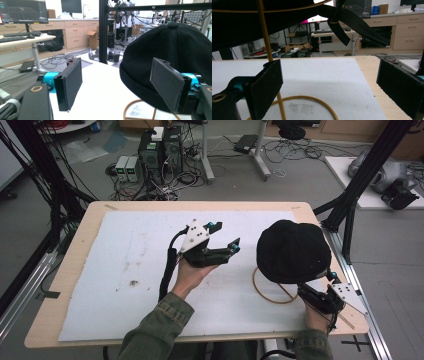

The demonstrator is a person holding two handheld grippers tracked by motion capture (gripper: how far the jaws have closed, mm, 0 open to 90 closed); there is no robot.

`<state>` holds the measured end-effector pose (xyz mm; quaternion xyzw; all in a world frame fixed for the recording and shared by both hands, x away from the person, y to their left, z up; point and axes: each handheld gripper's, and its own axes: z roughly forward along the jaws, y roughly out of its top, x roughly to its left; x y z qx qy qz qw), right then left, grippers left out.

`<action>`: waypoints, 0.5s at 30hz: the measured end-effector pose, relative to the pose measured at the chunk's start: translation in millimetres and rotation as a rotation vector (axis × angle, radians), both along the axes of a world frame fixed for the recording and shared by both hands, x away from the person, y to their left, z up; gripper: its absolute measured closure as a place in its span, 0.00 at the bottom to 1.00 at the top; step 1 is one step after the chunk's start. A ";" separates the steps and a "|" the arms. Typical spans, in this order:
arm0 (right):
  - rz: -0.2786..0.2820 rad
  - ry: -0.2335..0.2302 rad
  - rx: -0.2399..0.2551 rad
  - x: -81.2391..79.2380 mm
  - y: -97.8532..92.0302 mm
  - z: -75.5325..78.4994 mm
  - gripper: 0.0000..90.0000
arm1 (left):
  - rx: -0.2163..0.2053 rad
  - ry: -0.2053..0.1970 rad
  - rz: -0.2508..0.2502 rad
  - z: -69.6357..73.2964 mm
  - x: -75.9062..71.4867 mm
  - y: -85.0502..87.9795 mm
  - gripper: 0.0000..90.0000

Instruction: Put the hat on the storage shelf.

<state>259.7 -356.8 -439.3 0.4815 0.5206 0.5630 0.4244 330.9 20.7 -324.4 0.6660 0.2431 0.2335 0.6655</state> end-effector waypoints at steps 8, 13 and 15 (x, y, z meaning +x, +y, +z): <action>0.004 0.007 -0.003 -0.9 1.0 -1.4 0.06 | 0.008 -0.012 0.031 -11.9 -7.8 18.8 0.28; 0.003 0.006 -0.006 -1.0 1.4 -1.6 0.06 | 0.017 -0.008 0.059 -20.7 -10.0 29.2 0.28; 0.005 0.009 -0.008 -0.7 2.0 -1.6 0.06 | 0.017 -0.006 0.069 -23.7 -10.8 32.5 0.28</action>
